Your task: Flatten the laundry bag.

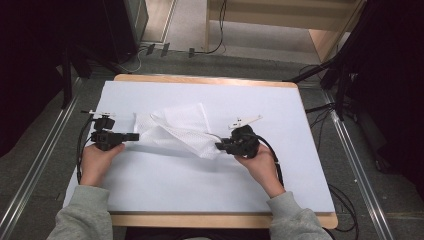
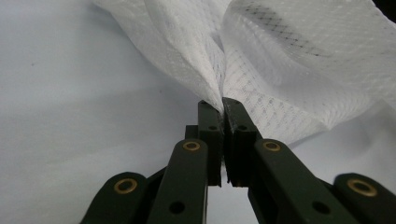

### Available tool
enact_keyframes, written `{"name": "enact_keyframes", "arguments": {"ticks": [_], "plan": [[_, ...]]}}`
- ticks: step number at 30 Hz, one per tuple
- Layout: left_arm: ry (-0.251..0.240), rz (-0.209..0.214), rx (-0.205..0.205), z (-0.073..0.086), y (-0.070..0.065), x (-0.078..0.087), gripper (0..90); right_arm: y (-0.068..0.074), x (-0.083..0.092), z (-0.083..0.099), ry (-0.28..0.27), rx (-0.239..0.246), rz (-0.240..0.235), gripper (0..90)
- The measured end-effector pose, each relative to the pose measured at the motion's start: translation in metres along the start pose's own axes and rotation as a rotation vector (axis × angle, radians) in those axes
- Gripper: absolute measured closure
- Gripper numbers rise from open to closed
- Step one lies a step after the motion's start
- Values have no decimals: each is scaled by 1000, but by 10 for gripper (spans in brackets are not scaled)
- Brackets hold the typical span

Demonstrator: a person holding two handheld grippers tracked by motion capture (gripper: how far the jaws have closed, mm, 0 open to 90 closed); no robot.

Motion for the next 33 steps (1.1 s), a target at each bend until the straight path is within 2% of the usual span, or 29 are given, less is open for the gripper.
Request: {"name": "enact_keyframes", "arguments": {"ticks": [7, 15, 22, 24, 26, 28, 31, 33], "plan": [[16, -10, 26, -3, 12, -7, 871, 13, 6, 1, -10, 36, -13, 769], [10, -3, 27, -12, 20, -12, 871, 24, 12, 7, -9, 65, -32, 769], [6, -13, 20, -22, 28, -16, 852, 44, 15, 17, 6, 92, -67, 769], [7, -14, 21, -23, 29, -15, 843, 46, 15, 17, 8, 98, -66, 767], [2, -14, 22, -24, 27, -16, 814, 47, 12, 19, 18, 97, -69, 761], [4, -25, 3, -25, 24, -15, 780, 47, 11, 21, 31, 93, -71, 741], [14, -29, -14, -25, 20, -12, 689, 42, 13, 21, 30, 68, -86, 660], [23, -52, -23, -24, 18, -11, 641, 39, 14, 21, 30, 56, -88, 610]]}}
Point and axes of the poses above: each handheld gripper's, and its own axes: x roughly backward along the jaws, z roughly out of its underside, y roughly to its left, the point moved 3 cm from there along -x, roughly forward along the jaws, and after that the axes turned 15 degrees about z, right-handed, at the moved point
